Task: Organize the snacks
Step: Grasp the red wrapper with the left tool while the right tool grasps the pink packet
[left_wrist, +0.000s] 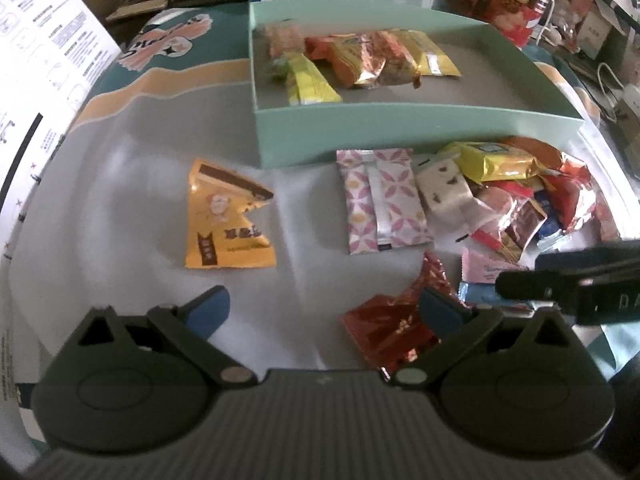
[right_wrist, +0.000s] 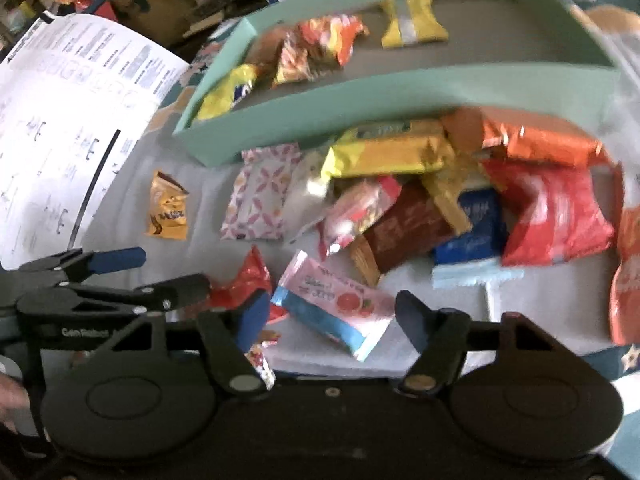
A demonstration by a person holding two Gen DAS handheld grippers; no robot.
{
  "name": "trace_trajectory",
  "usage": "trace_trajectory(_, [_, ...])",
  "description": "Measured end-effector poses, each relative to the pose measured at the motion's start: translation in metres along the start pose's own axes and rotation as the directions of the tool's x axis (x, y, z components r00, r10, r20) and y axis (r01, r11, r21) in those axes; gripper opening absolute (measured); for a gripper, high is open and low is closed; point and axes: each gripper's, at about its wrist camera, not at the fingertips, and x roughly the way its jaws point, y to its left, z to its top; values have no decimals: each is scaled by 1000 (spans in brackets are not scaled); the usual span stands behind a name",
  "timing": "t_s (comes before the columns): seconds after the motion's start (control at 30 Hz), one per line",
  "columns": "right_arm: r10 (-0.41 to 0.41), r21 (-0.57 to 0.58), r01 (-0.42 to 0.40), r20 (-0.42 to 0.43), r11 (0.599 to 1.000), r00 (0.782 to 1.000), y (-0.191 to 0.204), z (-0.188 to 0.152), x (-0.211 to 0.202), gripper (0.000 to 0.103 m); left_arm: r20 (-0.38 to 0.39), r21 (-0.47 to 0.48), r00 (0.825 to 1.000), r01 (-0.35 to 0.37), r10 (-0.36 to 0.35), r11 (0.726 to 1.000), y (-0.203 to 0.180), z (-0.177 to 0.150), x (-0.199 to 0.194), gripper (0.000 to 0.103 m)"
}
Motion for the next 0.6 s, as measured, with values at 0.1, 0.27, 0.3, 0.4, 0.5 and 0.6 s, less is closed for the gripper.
trace_trajectory(0.1, [12, -20, -11, 10, 1000, 1000, 4, 8, 0, 72, -9, -17, 1000, -6, 6, 1000, 2, 0, 0, 103])
trace_trajectory(0.27, [72, -77, -75, -35, 994, 997, 17, 8, 16, 70, -26, -32, 999, -22, 21, 999, 8, -4, -1, 103])
trace_trajectory(0.3, [77, -85, -81, -44, 993, 996, 19, 7, 18, 64, -26, -30, 999, -23, 22, 999, 9, -5, -2, 103])
trace_trajectory(0.4, [74, -93, -79, -55, 992, 996, 14, -2, 14, 47, -24, -8, 999, -27, 27, 1000, 8, -9, -5, 103])
trace_trajectory(0.5, [66, -99, -72, -60, 992, 996, 10, -9, 8, 43, -27, 22, 999, -29, 29, 999, 5, -11, -6, 103])
trace_trajectory(0.6, [51, -127, -58, -57, 990, 997, 12, -18, 3, 43, -28, 54, 999, -15, 16, 998, -2, -12, -5, 103])
